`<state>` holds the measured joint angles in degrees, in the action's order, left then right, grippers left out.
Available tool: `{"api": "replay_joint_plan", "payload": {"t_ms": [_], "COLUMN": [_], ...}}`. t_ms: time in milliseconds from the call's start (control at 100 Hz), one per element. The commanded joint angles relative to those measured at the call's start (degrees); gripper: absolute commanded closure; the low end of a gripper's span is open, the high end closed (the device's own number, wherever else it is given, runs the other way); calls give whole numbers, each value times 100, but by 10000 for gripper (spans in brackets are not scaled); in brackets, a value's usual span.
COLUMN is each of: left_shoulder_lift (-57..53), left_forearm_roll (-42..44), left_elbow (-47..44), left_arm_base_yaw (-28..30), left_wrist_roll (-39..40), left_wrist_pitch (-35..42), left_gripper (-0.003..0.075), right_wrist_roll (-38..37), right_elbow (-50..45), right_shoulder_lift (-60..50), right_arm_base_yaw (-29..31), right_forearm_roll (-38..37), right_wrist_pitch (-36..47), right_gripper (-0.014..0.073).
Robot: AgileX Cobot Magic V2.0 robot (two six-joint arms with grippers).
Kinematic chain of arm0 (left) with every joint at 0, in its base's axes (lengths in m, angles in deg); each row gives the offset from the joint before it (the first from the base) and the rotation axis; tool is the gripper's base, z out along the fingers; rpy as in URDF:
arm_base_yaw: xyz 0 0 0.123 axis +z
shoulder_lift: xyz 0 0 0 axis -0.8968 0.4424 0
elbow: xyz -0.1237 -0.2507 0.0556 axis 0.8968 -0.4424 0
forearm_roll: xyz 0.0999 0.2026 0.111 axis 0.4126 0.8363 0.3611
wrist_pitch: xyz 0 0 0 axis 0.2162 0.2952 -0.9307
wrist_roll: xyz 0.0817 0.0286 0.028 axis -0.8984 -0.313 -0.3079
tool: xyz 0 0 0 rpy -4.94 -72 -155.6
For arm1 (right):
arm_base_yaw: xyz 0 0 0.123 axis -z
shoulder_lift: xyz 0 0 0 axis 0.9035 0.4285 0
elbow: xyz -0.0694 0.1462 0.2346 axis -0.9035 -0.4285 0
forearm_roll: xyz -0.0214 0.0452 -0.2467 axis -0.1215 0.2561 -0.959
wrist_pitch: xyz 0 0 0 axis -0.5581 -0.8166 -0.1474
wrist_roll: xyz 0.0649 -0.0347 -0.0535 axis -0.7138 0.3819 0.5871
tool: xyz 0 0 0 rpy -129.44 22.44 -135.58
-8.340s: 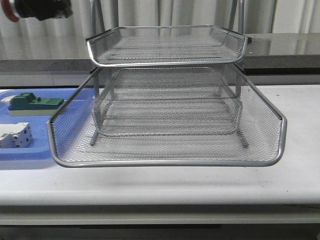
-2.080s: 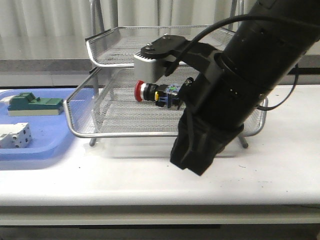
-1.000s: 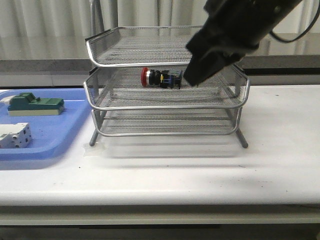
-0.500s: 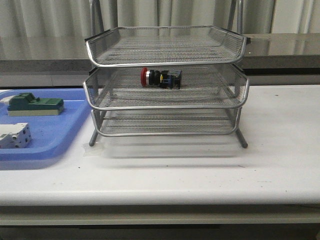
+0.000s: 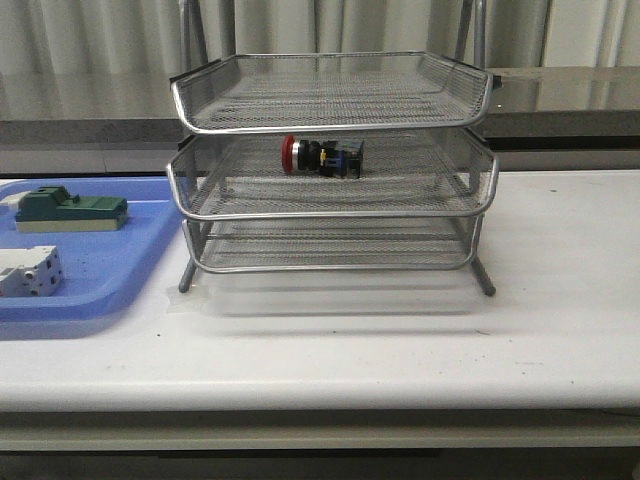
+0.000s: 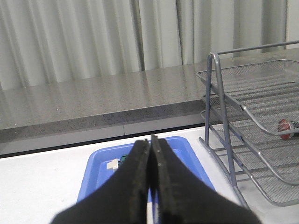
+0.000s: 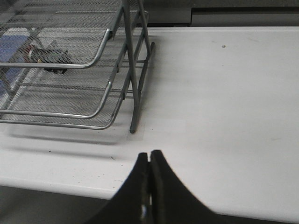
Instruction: Place button on rack with both arms
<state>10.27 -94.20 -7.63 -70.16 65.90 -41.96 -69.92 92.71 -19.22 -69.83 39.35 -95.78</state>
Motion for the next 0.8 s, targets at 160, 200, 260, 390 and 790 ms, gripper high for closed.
{"api": "replay_joint_plan", "payload": {"t_ms": [160,200,260,390,790], "left_shoulder_lift": [42,42,42,42,42], "left_forearm_roll": [-58,-58,-58,-58,-58], "left_elbow": [170,170,170,170,170], "left_arm_base_yaw": [18,18,18,18,18], "left_wrist_roll": [63,63,63,63,63], "left_wrist_pitch": [480,480,480,480,480], "left_gripper": [740,740,740,740,740], "right_wrist_roll": [-4,-4,-4,-4,-4], "right_elbow": [49,49,49,49,-284], "right_shoulder_lift": [-418,-418,-418,-418,-705], "right_arm_base_yaw": [44,44,44,44,44], "right_forearm_roll": [-30,-30,-30,-30,-338], "right_wrist_pitch": [141,141,141,146,500], "right_gripper": [654,654,654,654,654]}}
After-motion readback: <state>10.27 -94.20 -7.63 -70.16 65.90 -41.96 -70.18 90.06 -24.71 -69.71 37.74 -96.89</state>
